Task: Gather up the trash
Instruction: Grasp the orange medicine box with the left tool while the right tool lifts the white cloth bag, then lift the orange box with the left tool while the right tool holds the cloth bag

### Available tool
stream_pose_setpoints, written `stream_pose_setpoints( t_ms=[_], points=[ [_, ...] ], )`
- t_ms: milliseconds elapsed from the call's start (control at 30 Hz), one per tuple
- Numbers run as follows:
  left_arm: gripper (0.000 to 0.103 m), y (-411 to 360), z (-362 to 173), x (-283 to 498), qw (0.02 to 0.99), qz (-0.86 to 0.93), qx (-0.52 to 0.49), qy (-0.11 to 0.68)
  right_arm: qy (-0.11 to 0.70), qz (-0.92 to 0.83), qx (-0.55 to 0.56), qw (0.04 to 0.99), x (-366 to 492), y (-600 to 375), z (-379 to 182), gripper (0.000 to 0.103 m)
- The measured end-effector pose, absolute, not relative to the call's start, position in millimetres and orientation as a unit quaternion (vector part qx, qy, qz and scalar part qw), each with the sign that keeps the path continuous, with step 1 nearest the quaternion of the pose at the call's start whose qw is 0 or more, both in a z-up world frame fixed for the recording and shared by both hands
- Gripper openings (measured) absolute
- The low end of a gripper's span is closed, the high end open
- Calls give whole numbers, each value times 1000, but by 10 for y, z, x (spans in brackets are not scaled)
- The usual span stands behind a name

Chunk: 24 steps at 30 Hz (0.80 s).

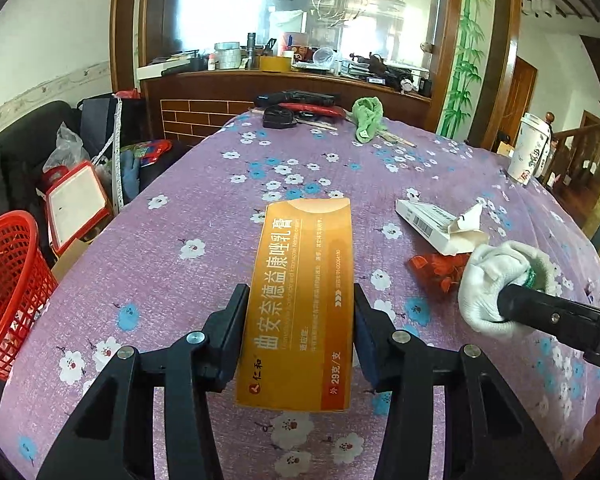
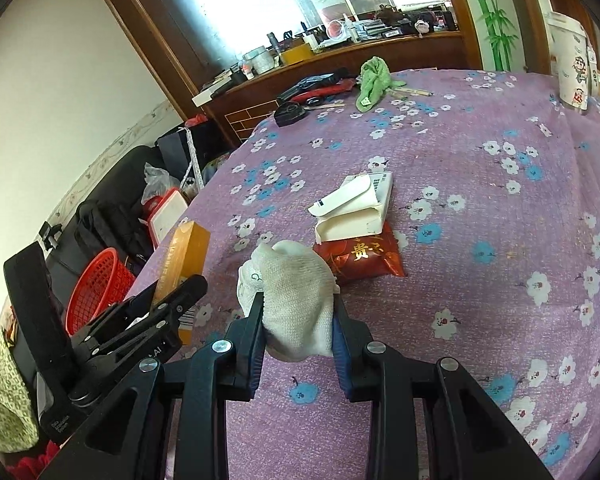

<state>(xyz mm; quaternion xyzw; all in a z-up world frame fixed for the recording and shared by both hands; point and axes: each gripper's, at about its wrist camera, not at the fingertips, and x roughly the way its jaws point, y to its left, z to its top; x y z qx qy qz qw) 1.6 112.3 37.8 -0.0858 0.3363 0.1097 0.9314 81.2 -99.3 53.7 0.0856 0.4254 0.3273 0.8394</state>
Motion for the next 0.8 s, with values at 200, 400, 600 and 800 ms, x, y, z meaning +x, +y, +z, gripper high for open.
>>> stream_pose_setpoints(
  t_ms=[200,400,600,800],
  points=[
    [47,1112,394,-19,935,105,-82,328,426,324,85,840,828,-989,520,32],
    [47,1081,418,-58,939,101,-77,320,426,325,81,840,840,-966,508,32],
    [47,1062,431,-73,941,98,-72,317,423,325,87,842,847,-999,521,32],
    [47,1060,433,-75,941,98,-72,316,427,328,87,838,847,-981,502,32]
  ],
)
